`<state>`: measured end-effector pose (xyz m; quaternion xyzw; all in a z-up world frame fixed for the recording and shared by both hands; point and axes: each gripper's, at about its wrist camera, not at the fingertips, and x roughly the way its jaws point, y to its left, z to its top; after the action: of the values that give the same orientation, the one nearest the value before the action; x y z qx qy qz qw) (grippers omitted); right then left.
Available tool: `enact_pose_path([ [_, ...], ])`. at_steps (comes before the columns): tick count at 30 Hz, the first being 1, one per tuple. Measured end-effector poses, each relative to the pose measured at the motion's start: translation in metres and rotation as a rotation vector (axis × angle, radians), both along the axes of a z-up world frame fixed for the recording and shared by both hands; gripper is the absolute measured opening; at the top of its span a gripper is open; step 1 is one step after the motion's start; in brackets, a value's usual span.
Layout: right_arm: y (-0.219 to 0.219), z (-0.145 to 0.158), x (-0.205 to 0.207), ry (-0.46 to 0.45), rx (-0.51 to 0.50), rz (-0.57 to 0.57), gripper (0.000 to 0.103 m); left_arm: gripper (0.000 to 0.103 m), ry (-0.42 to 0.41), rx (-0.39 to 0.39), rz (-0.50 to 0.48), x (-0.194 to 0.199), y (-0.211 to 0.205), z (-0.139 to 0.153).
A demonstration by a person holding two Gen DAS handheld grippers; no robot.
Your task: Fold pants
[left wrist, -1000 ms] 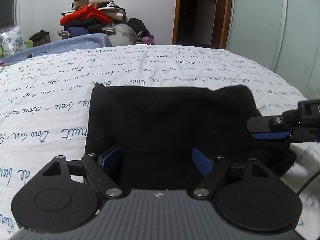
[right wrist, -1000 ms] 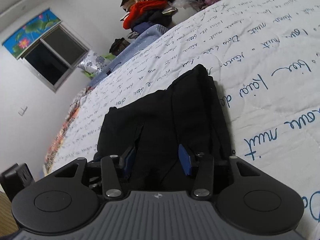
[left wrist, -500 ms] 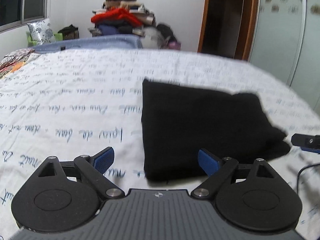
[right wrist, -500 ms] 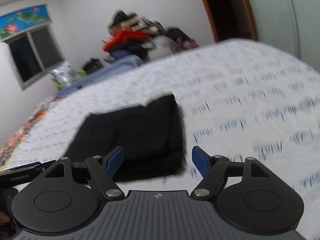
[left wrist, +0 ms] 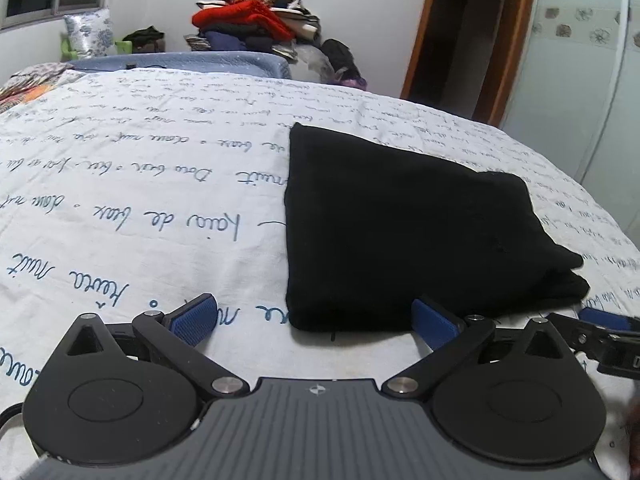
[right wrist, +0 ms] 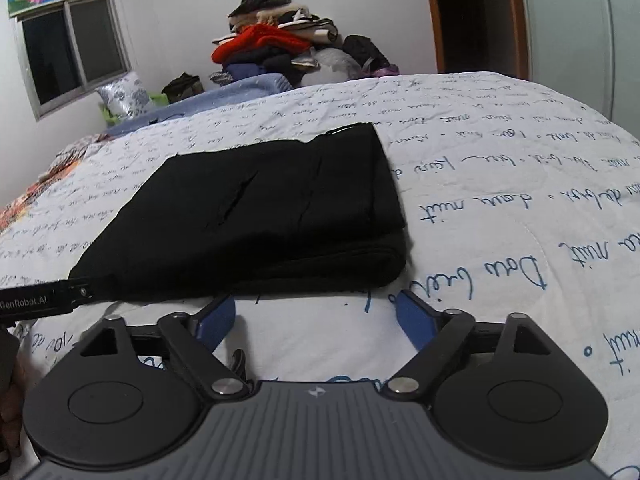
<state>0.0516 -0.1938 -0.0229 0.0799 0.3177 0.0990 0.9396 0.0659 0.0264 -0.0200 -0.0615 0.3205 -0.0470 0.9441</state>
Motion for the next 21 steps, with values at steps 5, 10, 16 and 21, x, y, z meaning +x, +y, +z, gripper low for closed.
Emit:
enact_pose_path([
  [5,0.007,0.003,-0.003,0.006,-0.051,-0.008,0.091,0.102,0.004,0.091,-0.064,-0.017,-0.018,0.003],
  [10,0.031,0.005,-0.019,0.033,-0.153,-0.003,0.096,0.103,0.032,0.119,-0.071,-0.023,-0.023,-0.003],
  [16,0.039,0.005,-0.029,0.054,-0.161,-0.021,0.097,0.103,0.039,0.136,-0.057,-0.034,-0.026,-0.004],
  [21,0.046,0.002,-0.024,0.06,-0.193,-0.023,0.102,0.103,0.046,0.138,-0.05,-0.031,-0.026,-0.005],
])
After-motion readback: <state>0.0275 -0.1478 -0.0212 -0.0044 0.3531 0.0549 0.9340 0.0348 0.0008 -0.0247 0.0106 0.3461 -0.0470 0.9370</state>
